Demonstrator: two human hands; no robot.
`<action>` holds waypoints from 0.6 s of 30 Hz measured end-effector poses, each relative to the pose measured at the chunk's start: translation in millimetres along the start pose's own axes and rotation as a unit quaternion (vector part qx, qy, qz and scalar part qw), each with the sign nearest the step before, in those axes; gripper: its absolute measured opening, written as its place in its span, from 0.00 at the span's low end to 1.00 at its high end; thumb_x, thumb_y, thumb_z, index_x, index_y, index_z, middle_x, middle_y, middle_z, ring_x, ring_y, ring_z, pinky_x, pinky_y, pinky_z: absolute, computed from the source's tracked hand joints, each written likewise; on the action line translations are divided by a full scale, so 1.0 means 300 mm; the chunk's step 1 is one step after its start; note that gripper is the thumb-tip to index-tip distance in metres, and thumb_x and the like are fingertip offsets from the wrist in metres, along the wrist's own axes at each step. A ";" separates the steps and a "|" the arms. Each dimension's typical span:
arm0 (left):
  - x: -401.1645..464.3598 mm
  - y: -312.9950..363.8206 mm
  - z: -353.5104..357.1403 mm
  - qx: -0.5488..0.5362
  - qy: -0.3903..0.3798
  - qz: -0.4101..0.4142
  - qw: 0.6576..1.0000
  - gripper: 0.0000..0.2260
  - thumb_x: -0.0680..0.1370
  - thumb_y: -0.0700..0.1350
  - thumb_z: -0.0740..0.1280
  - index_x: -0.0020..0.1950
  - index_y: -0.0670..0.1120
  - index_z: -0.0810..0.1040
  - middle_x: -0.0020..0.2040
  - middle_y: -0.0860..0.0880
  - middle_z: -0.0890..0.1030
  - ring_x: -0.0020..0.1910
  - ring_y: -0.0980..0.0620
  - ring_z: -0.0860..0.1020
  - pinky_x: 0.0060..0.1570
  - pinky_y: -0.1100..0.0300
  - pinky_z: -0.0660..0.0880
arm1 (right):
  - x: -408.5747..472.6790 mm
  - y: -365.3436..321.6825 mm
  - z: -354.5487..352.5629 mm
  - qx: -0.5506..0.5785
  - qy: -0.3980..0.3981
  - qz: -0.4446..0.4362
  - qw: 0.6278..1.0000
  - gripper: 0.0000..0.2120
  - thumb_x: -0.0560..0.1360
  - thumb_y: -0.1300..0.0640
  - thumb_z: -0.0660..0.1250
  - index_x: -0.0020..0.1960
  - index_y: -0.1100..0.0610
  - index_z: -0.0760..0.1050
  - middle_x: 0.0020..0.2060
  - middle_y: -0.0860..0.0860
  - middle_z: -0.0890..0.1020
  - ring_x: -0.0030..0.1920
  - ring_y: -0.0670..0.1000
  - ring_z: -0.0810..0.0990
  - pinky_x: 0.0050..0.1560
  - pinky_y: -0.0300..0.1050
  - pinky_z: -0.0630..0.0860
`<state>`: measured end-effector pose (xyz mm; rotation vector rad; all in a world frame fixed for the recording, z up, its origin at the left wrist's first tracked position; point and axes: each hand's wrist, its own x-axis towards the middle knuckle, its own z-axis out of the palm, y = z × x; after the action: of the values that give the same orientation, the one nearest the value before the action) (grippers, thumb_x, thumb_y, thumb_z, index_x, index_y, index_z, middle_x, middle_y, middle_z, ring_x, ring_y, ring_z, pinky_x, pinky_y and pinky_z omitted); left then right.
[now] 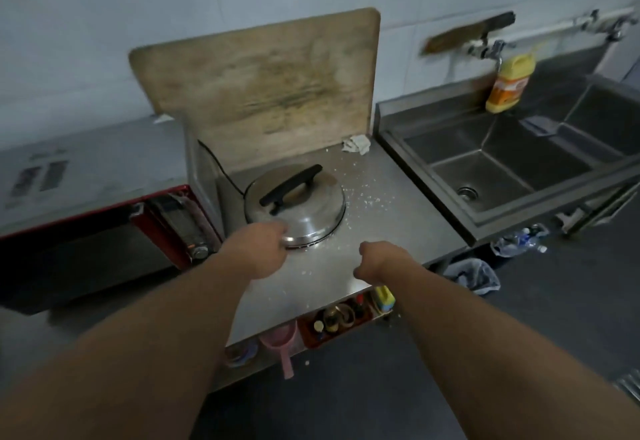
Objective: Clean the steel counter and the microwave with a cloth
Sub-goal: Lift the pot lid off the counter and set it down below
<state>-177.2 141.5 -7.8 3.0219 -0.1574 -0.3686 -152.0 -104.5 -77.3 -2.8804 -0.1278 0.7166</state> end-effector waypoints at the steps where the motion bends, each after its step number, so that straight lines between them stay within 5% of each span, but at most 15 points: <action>1: 0.006 -0.003 -0.024 0.007 -0.005 -0.010 1.000 0.18 0.78 0.49 0.62 0.69 0.52 0.72 0.65 0.45 0.78 0.62 0.43 0.76 0.60 0.51 0.74 | -0.003 0.012 -0.015 0.005 0.006 0.000 1.000 0.26 0.73 0.45 0.65 0.68 0.53 0.69 0.61 0.55 0.77 0.58 0.57 0.77 0.52 0.48 0.74; 14: 0.501 -0.060 -0.172 0.026 -0.006 0.060 0.998 0.21 0.78 0.52 0.64 0.70 0.50 0.70 0.63 0.44 0.77 0.60 0.42 0.76 0.51 0.55 0.72 | 0.149 -0.024 -0.092 0.074 0.046 0.055 0.995 0.31 0.74 0.46 0.64 0.75 0.50 0.61 0.56 0.53 0.79 0.55 0.57 0.78 0.47 0.47 0.74; 18: 0.643 -0.119 -0.130 0.026 -0.020 0.096 0.995 0.22 0.76 0.54 0.64 0.70 0.51 0.71 0.62 0.46 0.77 0.59 0.43 0.76 0.56 0.49 0.76 | 0.246 -0.044 -0.126 0.066 0.067 0.093 0.991 0.31 0.74 0.45 0.65 0.75 0.49 0.61 0.55 0.53 0.79 0.55 0.57 0.78 0.49 0.48 0.75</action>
<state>21.9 158.0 -19.1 3.0156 -0.4646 -0.4128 -69.6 -87.9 -75.6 -2.8261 0.2008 0.5355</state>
